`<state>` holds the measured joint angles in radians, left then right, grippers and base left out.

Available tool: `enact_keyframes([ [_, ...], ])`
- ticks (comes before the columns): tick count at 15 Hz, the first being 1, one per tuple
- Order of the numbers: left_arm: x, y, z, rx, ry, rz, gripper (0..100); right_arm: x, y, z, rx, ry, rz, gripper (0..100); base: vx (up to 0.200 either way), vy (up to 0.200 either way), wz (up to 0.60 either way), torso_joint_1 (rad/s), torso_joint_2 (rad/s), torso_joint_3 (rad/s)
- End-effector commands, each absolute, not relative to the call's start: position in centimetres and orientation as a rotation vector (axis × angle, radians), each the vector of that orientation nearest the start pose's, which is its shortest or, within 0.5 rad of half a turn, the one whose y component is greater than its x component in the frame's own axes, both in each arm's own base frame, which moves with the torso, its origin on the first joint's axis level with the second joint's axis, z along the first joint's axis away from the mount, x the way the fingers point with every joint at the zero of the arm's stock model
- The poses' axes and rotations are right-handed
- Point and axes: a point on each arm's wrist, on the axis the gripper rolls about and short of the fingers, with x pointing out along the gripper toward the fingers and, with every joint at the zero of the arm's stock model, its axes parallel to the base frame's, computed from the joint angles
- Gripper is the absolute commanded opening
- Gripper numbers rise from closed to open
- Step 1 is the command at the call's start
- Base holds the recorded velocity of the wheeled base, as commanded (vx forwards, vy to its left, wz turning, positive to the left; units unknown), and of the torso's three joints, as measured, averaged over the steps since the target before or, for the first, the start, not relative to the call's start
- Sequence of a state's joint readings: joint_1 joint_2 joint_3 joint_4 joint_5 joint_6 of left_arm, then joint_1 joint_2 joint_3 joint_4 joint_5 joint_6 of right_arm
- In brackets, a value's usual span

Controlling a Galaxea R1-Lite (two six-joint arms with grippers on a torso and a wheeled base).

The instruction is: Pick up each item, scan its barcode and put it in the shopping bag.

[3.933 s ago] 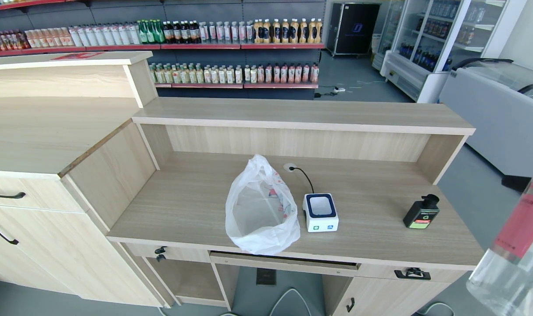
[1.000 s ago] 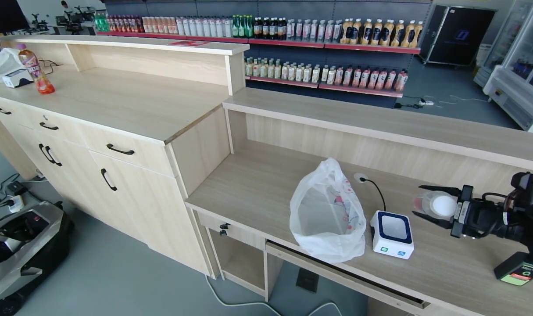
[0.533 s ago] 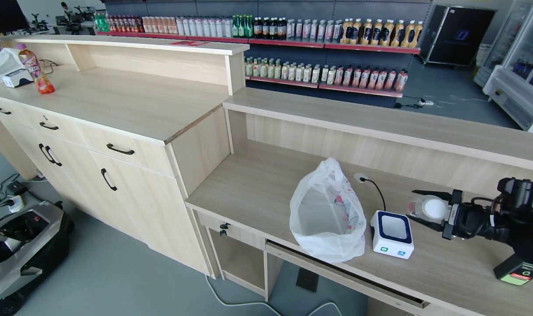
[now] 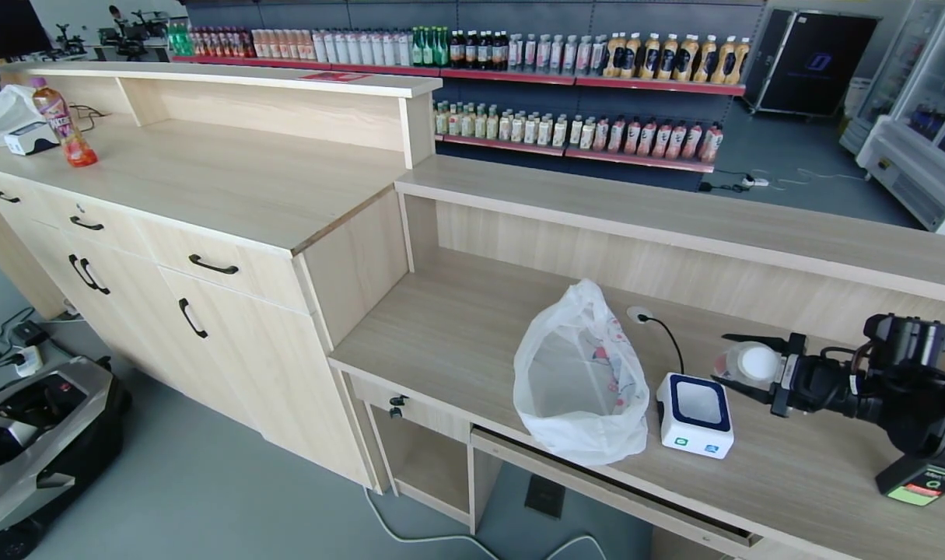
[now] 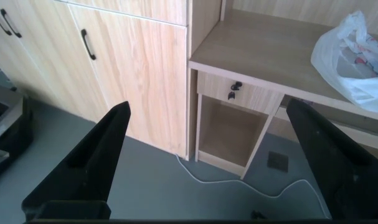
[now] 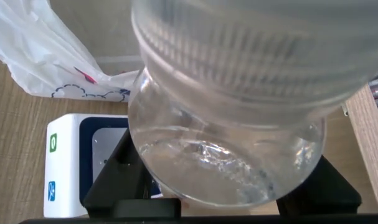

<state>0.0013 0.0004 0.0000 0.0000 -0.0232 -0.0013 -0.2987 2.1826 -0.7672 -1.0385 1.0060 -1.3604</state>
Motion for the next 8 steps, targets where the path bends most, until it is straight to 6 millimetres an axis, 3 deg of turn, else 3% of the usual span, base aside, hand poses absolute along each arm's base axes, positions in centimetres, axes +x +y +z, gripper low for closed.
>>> enact_keyframes([
  [1,-2.3,-0.1,7.6,-0.002,0.002,-0.021,100,35.1,-8.5,4.5,-1.049,-0.206,0.785,0,0.0,0.0,0.0,0.0,0.0,0.0],
  [8,-2.3,-0.1,7.6,-0.002,0.002,-0.021,100,36.1,-6.9,3.9,-1.031,-0.245,0.813,0,0.0,0.0,0.0,0.0,0.0,0.0],
])
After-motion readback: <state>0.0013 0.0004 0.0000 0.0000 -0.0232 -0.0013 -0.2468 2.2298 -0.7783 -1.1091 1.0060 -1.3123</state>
